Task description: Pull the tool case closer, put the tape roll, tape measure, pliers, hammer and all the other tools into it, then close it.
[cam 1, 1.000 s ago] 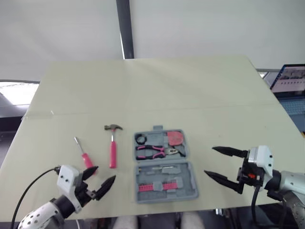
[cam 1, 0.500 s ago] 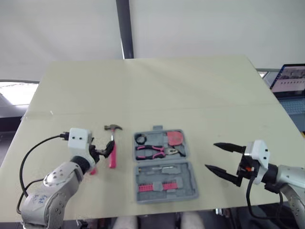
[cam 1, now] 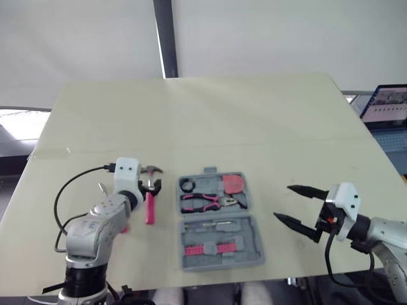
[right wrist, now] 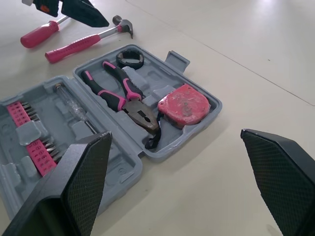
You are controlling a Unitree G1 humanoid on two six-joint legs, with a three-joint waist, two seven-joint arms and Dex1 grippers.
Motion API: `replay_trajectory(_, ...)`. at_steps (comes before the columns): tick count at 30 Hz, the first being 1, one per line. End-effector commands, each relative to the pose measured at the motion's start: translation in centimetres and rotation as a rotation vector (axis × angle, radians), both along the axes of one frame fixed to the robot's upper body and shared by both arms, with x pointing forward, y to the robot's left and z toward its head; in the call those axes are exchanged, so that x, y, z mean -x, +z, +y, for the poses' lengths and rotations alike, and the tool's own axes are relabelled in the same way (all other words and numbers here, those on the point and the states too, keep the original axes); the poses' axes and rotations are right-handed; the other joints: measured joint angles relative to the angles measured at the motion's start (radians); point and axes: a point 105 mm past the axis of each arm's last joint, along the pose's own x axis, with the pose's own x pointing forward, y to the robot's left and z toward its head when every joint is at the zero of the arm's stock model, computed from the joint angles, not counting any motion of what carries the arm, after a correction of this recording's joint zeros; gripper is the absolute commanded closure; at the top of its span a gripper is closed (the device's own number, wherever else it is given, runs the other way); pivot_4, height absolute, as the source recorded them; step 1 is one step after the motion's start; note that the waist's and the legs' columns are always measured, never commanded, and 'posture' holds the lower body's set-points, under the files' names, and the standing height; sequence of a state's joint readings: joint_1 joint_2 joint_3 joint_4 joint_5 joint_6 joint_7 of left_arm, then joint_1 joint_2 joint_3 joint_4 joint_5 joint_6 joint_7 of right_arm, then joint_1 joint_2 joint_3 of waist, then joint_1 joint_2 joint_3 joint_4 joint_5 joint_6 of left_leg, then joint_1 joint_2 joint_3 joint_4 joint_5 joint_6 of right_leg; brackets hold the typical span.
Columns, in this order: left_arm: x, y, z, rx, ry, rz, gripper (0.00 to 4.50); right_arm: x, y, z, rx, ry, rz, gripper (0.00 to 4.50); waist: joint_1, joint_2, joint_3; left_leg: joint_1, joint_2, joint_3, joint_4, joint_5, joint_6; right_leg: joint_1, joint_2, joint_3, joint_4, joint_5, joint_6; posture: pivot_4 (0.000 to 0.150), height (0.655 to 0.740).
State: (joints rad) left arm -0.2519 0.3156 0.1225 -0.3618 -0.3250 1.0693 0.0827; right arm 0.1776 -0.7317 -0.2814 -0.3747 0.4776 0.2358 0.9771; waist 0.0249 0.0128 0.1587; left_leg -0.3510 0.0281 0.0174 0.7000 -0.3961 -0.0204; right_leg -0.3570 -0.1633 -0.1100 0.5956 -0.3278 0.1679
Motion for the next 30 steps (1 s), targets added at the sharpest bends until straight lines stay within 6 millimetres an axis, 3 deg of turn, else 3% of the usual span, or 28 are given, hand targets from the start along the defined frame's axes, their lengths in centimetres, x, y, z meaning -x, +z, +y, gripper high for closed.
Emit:
replay_trajectory(1,-0.9,-0.1,0.0,-0.024,0.01,0.002,0.0,0.2,0.8,0.2,0.001,-0.002,-0.048,0.08,0.0,0.0,0.0,0.0,0.0,0.0,0.0,0.0,0.0,0.0,0.0,0.0,0.0,0.0,0.0,0.15,0.736)
replay_trajectory(8,-2.1,-1.3,-0.4,-0.013,-0.006,0.058,0.0,0.4,0.8,0.1,0.003,-0.03,-0.056,0.08,0.0,0.0,0.0,0.0,0.0,0.0,0.0,0.0,0.0,0.0,0.0,0.0,0.0,0.0,0.0,0.15,0.736)
replay_trajectory(22,-3.2,-1.7,-1.7,0.003,-0.036,0.063,0.0,0.4,0.7,-0.2,0.008,-0.058,-0.057,0.08,0.004,0.0,0.0,0.0,0.0,0.0,0.0,0.0,0.0,0.0,0.0,0.0,0.001,0.0,0.0,0.15,0.736)
replay_trajectory(26,-2.9,-2.0,-1.7,0.01,-0.03,0.069,1.3,0.4,0.7,-0.4,0.012,-0.065,-0.053,0.0,0.003,0.0,0.0,0.0,0.0,0.0,0.0,0.0,0.0,0.0,0.0,0.0,0.001,0.0,0.0,0.15,0.736)
replay_trajectory(30,-3.0,-2.1,-1.5,0.009,-0.022,0.07,3.27,0.3,0.7,-0.4,0.014,-0.068,-0.052,0.0,0.003,0.0,0.0,0.0,0.0,0.0,0.0,0.0,0.0,0.0,0.0,0.0,0.001,0.0,0.0,0.15,0.736)
